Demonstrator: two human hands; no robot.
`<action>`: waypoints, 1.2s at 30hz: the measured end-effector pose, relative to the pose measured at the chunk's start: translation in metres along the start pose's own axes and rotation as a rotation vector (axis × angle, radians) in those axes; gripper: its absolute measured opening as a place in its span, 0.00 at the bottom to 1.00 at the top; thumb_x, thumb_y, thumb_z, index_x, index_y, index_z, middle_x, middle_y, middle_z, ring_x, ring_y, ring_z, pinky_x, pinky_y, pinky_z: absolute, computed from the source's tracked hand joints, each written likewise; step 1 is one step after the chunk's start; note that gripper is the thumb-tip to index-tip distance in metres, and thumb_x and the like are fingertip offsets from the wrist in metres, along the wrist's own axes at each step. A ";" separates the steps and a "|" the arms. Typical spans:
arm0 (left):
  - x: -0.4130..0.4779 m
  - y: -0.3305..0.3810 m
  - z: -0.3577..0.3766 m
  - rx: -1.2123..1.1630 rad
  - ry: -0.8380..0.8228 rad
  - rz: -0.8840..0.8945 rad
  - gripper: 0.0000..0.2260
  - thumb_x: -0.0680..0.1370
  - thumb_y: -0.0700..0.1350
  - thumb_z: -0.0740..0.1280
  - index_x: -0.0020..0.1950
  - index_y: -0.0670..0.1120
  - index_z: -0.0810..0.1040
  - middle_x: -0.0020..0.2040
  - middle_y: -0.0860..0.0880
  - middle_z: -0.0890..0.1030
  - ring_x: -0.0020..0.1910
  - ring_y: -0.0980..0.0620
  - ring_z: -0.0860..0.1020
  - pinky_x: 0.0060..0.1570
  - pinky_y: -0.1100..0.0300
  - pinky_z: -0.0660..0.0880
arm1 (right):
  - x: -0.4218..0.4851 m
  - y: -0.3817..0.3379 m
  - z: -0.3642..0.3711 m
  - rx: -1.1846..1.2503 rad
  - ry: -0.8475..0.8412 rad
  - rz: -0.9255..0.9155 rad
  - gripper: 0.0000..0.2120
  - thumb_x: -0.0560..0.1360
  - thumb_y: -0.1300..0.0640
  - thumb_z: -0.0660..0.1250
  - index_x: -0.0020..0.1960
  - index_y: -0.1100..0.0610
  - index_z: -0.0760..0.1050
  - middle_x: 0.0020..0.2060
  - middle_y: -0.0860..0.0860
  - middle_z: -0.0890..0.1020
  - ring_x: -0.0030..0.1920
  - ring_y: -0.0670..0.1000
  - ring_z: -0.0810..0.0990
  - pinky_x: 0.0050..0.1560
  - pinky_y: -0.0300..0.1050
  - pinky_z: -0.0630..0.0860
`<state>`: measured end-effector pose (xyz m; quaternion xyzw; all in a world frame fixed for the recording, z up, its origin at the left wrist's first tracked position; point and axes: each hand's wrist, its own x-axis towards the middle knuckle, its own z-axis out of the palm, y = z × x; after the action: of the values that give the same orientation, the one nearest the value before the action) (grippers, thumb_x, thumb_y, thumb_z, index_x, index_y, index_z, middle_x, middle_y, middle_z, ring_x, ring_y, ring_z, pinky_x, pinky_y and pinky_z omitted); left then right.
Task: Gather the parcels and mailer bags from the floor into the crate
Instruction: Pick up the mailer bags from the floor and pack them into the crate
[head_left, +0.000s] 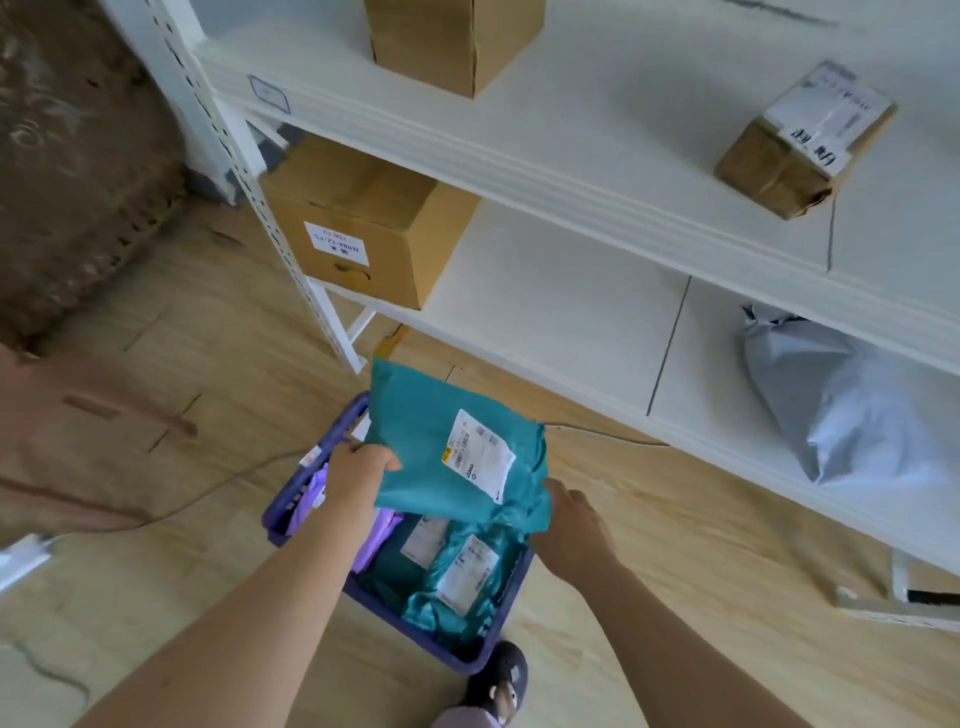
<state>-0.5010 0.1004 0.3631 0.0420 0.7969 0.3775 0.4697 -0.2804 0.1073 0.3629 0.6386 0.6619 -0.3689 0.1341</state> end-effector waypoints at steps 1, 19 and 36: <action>0.018 -0.009 0.004 -0.042 0.004 -0.053 0.29 0.57 0.40 0.70 0.57 0.34 0.75 0.47 0.40 0.77 0.43 0.44 0.73 0.42 0.53 0.69 | 0.013 -0.002 0.005 -0.008 -0.016 0.011 0.29 0.76 0.58 0.61 0.74 0.51 0.56 0.66 0.54 0.67 0.60 0.56 0.76 0.53 0.46 0.73; 0.199 -0.233 0.039 0.379 -0.471 -0.758 0.07 0.73 0.40 0.65 0.50 0.41 0.73 0.59 0.45 0.73 0.61 0.47 0.71 0.66 0.50 0.63 | 0.199 -0.014 0.252 0.683 -0.080 0.619 0.40 0.74 0.58 0.65 0.76 0.43 0.44 0.54 0.54 0.79 0.35 0.50 0.73 0.30 0.40 0.69; 0.318 -0.223 0.054 1.174 -0.421 0.410 0.30 0.71 0.49 0.70 0.71 0.47 0.65 0.64 0.46 0.74 0.62 0.43 0.72 0.58 0.47 0.73 | 0.256 -0.006 0.319 1.184 0.060 0.737 0.22 0.72 0.55 0.71 0.62 0.54 0.67 0.59 0.53 0.78 0.54 0.55 0.78 0.57 0.52 0.77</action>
<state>-0.5715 0.1064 -0.0229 0.5154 0.7373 -0.0545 0.4334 -0.4175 0.0884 -0.0221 0.7972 0.0930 -0.5802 -0.1384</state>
